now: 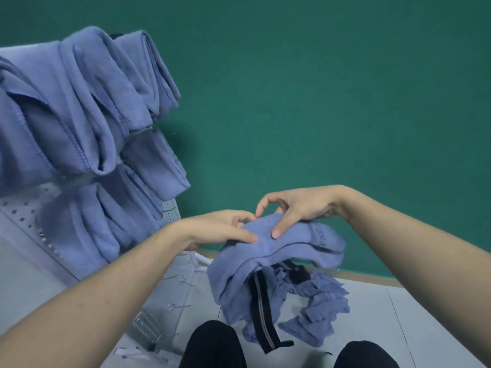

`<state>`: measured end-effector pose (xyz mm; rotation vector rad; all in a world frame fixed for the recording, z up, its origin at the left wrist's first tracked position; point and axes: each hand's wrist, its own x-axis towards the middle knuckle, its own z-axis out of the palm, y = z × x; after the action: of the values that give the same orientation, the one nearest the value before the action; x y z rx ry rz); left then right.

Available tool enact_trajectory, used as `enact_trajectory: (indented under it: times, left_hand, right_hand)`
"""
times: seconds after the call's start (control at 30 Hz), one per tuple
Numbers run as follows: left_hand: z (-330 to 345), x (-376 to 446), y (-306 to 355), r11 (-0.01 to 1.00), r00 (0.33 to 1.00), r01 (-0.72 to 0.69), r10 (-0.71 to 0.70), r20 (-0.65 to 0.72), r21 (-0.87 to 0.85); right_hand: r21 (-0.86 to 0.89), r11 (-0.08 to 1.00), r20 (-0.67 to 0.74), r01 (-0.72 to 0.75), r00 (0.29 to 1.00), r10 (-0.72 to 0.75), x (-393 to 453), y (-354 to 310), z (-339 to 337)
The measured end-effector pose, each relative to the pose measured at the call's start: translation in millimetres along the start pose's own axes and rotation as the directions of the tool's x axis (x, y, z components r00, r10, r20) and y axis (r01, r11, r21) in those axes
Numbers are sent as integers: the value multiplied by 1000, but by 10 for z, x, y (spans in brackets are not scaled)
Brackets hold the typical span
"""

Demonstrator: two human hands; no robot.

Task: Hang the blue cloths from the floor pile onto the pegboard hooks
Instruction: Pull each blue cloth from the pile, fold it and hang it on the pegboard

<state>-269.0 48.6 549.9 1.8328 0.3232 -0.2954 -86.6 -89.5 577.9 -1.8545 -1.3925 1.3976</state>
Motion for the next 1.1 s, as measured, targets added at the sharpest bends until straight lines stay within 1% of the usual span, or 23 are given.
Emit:
enact_trajectory:
  times: [0.07, 0.13, 0.2, 0.27, 0.3, 0.33, 0.4, 0.43, 0.5, 0.53, 0.57, 0.6, 0.67, 0.7, 0.77, 0.87, 0.93, 1.0, 1.03, 1.1]
  left_hand:
    - [-74, 58, -65, 996, 998, -13, 8, -58, -87]
    - [-119, 138, -93, 992, 992, -23, 8, -124, -123]
    - [-149, 220, -103, 985, 989, -24, -1, -148, -169]
    - [-199, 292, -95, 955, 986, -39, -11, -166, -294]
    - [-228, 321, -85, 931, 982, -59, -10, -186, -361]
    - [-268, 355, -83, 901, 977, -88, -5, -214, -424]
    - [-341, 419, -69, 845, 959, -156, 6, -282, -512]
    - [-378, 463, -66, 817, 948, -192, 10, -319, -544]
    - [-459, 541, -43, 761, 924, -246, -3, -383, -600]
    - [-504, 564, -20, 741, 913, -271, -3, -407, -614]
    - [-556, 585, -3, 726, 905, -296, 5, -426, -621]
    - [-612, 594, 18, 712, 899, -309, 3, -437, -630]
    - [-724, 575, 77, 684, 895, -297, -43, -444, -666]
    - [-785, 573, 93, 671, 891, -291, -70, -449, -682]
    - [-889, 557, 127, 654, 877, -302, -95, -471, -694]
    - [-1029, 524, 143, 652, 845, -350, -90, -527, -673]
    - [-1128, 513, 141, 658, 824, -373, -90, -559, -655]
    - [-1244, 533, 110, 695, 765, -406, -96, -637, -593]
    - [-1294, 549, 100, 715, 729, -423, -96, -677, -557]
    - [-1387, 589, 76, 728, 655, -454, -117, -746, -513]
  right_hand:
    - [66, 997, -18, 30, 999, -28, 98, -33, -86]
    - [93, 994, -29, 58, 998, -55, 192, -79, -164]
    - [108, 992, -2, 61, 998, -61, 282, -112, -245]
    - [110, 991, 11, 72, 997, -74, 386, -112, -347]
    - [107, 990, -7, 91, 996, -91, 446, -94, -398]
    - [98, 987, -51, 124, 992, -120, 505, -72, -446]
    - [74, 971, -211, 226, 955, -206, 628, -26, -507]
    - [52, 954, -316, 297, 911, -266, 691, -7, -519]
    - [-8, 899, -508, 438, 772, -381, 811, 38, -543]
    - [-26, 872, -559, 489, 716, -418, 864, 65, -560]
    - [-38, 850, -570, 526, 687, -450, 901, 91, -572]
    - [-59, 835, -559, 547, 675, -482, 929, 117, -578]
    - [-121, 822, -514, 556, 674, -531, 986, 142, -572]
    - [-138, 821, -507, 554, 673, -539, 1029, 141, -559]
    - [-157, 824, -543, 544, 650, -532, 1167, 103, -539]
    - [-176, 818, -647, 547, 562, -515, 1406, -49, -551]
    - [-191, 802, -687, 566, 507, -521, 1542, -166, -604]
    - [-190, 788, -694, 586, 487, -530, 1665, -283, -669]
    - [-201, 789, -690, 580, 488, -534, 1723, -348, -700]
    - [-289, 814, -673, 504, 498, -548, 1845, -484, -764]
